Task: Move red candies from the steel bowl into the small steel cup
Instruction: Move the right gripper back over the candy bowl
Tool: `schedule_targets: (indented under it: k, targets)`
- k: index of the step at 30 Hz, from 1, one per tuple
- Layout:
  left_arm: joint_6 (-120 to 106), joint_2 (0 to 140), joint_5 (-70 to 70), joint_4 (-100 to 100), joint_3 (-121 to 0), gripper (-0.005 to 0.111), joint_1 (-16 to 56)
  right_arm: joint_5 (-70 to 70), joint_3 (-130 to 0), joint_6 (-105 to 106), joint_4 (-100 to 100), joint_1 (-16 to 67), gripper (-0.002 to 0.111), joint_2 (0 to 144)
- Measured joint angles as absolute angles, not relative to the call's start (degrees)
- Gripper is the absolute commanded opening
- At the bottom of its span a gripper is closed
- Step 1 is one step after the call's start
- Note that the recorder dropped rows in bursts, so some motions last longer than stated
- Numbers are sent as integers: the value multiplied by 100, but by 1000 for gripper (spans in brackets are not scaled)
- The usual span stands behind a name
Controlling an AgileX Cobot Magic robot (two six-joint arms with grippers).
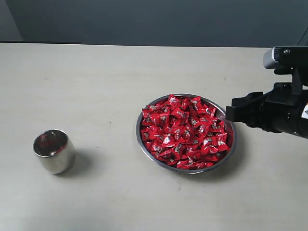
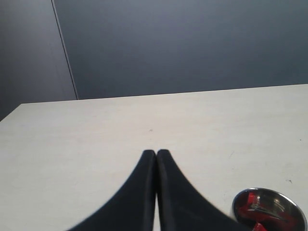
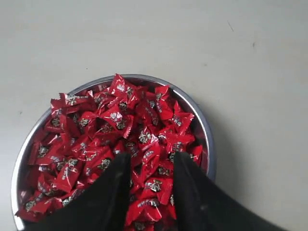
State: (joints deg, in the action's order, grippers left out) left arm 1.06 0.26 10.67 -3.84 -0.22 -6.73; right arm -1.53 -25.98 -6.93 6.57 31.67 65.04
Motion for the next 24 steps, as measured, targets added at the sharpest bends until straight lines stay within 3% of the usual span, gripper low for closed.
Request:
schedule_targets:
  k: [24]
  targets:
    - [106, 26, 1067, -384, -22, 0, -673, 1391, -2256, -1124, 951, 3167, 30, 8587]
